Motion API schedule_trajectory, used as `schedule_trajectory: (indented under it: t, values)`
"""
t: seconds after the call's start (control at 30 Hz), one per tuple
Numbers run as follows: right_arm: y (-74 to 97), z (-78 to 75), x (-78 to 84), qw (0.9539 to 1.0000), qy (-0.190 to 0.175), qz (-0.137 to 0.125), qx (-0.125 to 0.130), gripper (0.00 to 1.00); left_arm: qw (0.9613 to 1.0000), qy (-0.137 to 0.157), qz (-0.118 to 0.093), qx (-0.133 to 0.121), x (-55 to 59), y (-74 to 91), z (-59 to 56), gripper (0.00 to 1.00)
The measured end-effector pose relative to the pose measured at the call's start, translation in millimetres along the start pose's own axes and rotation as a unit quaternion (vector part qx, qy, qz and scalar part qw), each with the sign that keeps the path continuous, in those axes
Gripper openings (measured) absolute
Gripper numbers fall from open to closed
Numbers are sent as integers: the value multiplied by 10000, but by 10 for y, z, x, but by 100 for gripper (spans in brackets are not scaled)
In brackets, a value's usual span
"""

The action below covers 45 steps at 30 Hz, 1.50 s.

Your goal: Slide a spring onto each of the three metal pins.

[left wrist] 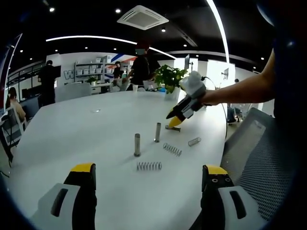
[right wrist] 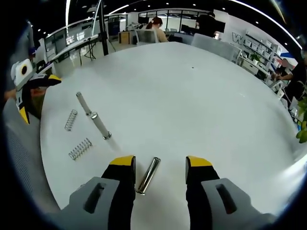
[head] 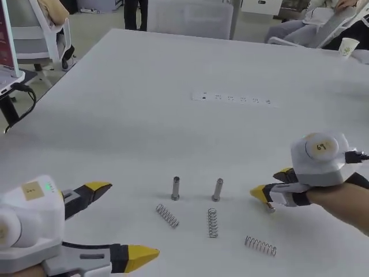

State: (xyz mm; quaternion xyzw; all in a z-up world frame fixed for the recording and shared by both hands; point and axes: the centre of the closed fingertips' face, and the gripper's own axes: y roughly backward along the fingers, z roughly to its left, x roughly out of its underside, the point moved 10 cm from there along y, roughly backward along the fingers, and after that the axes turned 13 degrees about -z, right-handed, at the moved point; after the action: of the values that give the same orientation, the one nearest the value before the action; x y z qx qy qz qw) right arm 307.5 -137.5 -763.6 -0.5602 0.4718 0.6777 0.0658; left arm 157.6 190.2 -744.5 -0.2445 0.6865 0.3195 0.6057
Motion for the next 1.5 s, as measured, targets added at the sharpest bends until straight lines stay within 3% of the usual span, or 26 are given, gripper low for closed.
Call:
schedule_trajectory:
  t: [0.2,0.57,1.5]
  values:
    - [-36,25,17,9997,-106,196,20,27,10000,2,-8,-11,-3,11,19,88]
    - [-80,57,25,9989,-212,424,52,17,10000,0,-21,-5,-11,13,33,87]
    - [-165,83,6,9962,-362,770,206,8,10000,29,-26,-21,-22,37,48,86]
